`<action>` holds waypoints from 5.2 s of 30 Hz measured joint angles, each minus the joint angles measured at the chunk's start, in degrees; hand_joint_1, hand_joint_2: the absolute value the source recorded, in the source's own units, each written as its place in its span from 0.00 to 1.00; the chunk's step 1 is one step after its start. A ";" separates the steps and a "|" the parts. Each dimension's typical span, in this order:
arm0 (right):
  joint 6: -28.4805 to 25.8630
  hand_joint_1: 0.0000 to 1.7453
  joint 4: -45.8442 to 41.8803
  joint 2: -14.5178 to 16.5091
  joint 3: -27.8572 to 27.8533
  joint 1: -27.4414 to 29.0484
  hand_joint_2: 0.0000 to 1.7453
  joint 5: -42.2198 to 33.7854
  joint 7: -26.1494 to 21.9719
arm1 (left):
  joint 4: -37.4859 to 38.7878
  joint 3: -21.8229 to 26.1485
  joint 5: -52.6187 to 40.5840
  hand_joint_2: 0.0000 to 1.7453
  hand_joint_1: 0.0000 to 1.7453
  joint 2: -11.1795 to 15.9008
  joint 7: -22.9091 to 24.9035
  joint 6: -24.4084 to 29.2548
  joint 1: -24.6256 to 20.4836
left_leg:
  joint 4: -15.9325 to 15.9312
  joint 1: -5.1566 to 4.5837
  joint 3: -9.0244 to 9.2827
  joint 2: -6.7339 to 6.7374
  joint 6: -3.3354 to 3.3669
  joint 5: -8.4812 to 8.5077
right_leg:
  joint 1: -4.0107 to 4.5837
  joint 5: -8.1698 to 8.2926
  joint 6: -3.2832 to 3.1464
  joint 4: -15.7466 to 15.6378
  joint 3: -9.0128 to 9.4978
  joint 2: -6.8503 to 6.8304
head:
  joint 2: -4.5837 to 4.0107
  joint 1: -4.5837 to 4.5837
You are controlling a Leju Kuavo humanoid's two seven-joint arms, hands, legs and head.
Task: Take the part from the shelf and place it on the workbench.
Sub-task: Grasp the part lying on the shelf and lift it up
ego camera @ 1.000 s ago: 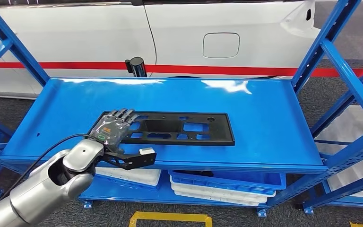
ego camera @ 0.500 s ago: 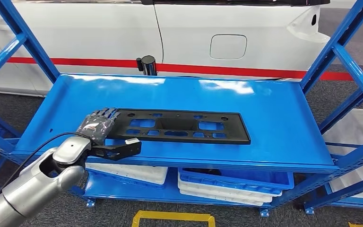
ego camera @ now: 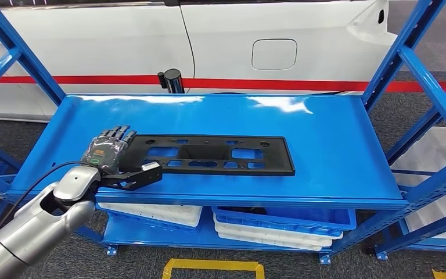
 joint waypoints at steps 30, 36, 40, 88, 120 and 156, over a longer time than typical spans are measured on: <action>0.00 0.00 -0.01 0.09 0.10 -0.12 0.00 0.78 -0.40 | 11.09 -1.77 -0.45 1.00 0.00 -3.03 -3.33 1.01 -4.23 | 0.79 -0.18 0.09 0.13 0.06 -0.75 | 0.00 0.32 0.11 -0.21 0.00 0.05 | 0.01 -0.11; 0.00 0.00 0.00 0.18 0.15 -0.17 0.00 0.85 -0.45 | 11.67 -2.31 -0.60 1.00 0.00 -3.62 -3.33 0.84 -5.24 | -16.46 -0.37 8.29 0.04 0.91 6.11 | 0.14 0.34 1.13 -0.18 0.05 0.23 | 0.01 -0.05; 0.01 0.00 -0.02 0.19 0.27 -0.18 0.00 0.85 -0.46 | 11.89 -2.45 -0.62 1.00 0.00 -4.05 -3.32 0.83 -5.63 | -16.90 -0.25 8.54 0.05 2.33 6.77 | -0.12 -0.76 2.19 1.22 -0.40 0.19 | 0.00 0.01; 0.01 0.00 -0.02 0.12 0.42 -0.11 0.00 0.85 -0.70 | 10.67 -6.84 -6.02 1.00 0.00 -9.34 -6.01 -0.01 -7.25 | -16.90 -0.66 7.73 -0.10 1.55 7.02 | 0.49 0.12 0.80 -0.31 0.18 0.45 | 0.01 0.31; 0.02 0.00 -0.02 0.27 0.40 -0.05 0.00 1.21 -1.12 | 13.20 -7.09 -4.74 1.00 1.00 -10.15 -9.76 1.27 -6.38 | -17.86 -1.20 8.52 -0.33 3.06 7.58 | 0.62 0.25 1.35 -1.53 1.33 0.30 | 0.01 0.12; 0.02 0.00 -0.01 -0.04 0.38 0.13 0.00 0.15 -1.75 | 9.52 2.94 19.85 1.00 1.00 -7.85 -16.82 18.16 -0.55 | -15.35 -0.51 8.38 -0.26 1.26 4.80 | -0.01 0.35 0.60 -1.40 1.48 0.31 | 0.00 0.02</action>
